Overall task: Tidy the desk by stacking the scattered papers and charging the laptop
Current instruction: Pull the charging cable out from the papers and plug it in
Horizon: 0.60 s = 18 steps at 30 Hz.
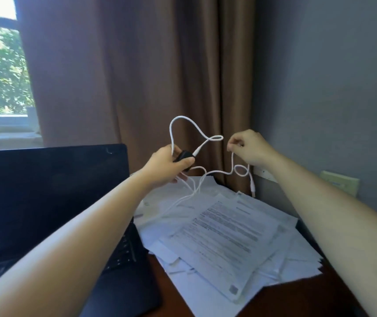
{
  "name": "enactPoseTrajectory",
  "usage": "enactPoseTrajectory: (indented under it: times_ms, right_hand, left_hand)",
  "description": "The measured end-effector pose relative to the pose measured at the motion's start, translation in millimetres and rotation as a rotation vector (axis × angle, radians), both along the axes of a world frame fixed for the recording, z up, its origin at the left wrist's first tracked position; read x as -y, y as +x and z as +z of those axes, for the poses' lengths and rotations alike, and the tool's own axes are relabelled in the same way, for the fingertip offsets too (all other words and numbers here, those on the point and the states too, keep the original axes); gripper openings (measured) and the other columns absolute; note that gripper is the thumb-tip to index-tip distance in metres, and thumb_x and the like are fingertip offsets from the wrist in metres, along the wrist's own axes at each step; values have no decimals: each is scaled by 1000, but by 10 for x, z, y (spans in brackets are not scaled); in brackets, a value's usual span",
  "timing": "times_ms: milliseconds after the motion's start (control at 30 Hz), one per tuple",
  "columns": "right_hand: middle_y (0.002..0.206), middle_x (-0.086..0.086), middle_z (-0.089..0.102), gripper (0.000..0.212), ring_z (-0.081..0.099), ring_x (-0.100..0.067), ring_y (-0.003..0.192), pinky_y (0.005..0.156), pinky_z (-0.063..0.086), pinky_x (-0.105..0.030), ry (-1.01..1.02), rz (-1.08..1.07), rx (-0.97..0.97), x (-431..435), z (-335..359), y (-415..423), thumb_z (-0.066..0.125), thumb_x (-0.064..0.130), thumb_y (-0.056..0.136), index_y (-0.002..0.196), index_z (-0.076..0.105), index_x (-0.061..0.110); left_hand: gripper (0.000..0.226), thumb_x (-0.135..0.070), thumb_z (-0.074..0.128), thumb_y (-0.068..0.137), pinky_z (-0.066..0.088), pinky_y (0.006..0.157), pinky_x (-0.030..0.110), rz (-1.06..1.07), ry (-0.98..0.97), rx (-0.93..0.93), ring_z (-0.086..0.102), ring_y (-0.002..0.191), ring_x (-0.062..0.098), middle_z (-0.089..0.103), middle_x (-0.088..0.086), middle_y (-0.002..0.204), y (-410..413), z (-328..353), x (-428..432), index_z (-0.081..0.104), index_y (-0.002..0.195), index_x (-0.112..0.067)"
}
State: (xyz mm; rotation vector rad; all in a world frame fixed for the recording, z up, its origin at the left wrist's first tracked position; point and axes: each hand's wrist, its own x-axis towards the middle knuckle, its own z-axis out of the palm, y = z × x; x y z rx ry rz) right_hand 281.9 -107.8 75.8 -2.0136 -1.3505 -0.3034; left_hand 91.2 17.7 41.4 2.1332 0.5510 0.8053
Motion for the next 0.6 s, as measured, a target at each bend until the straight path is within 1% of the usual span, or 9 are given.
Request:
enactPoseTrajectory:
  times_ms: [100,167,233,333,400,467,500,567,600]
  right_hand:
    - [72,-4,63,15,55,-15,72,69,37,-21,-13,-52,-28,227,29,-65,60,12,88,75,67,17]
    - [63,5,61,26,56,-14,68,70,40,-22,-29,-60,-77,356,-35,-103,57,7,87,67,63,20]
    - [63,6,62,32,59,-15,65,67,44,-25,-102,-54,-123,467,-197,-137,52,3,88,66,62,25]
    - [76,-3,69,20,63,-13,65,63,52,-29,-297,-31,-219,575,-576,-199,51,4,91,94,68,15]
    - [90,-6,69,30,63,-11,67,64,52,-26,-379,-39,-254,604,-811,-246,47,-3,90,110,66,10]
    - [106,-10,68,38,64,-11,73,72,52,-26,-395,-44,-233,610,-981,-297,43,-9,87,115,65,7]
    - [109,-11,68,38,66,-14,79,79,52,-27,-395,-41,-206,607,-1038,-318,44,-9,88,114,65,7]
    - [112,-10,67,34,67,-17,89,85,51,-28,-399,-26,-162,592,-1093,-352,46,-6,89,115,66,7]
    - [112,-9,67,33,66,-17,88,84,51,-27,-391,-16,-155,573,-1103,-345,47,-6,90,114,66,7]
  left_hand:
    - [24,-27,62,91,60,69,33,-31,2,2,72,82,19,70,8,94,-101,-16,255,51,104,-9]
    - [24,-26,62,91,59,68,30,-56,-2,-14,72,84,18,69,7,95,-136,-87,407,50,105,-10]
    - [22,-26,62,91,58,66,26,-77,-1,-74,71,84,15,68,5,94,-158,-228,516,50,103,-12]
    - [14,-25,61,92,58,68,29,-51,11,-169,68,84,17,66,5,92,-211,-530,606,49,93,-19]
    - [17,-27,60,93,53,63,27,11,83,-232,61,78,15,60,1,87,-259,-736,641,48,99,-16]
    - [23,-25,59,93,37,52,18,65,166,-301,48,68,8,51,-4,81,-306,-920,664,43,106,-14]
    - [24,-25,59,94,32,50,17,83,184,-335,44,65,7,49,-3,81,-322,-989,661,41,106,-14]
    - [24,-25,59,94,30,49,19,116,201,-380,44,64,10,48,-2,79,-330,-1063,620,38,100,-16]
    - [25,-26,60,93,32,50,20,132,211,-385,46,66,12,49,-2,80,-320,-1065,587,38,99,-17]
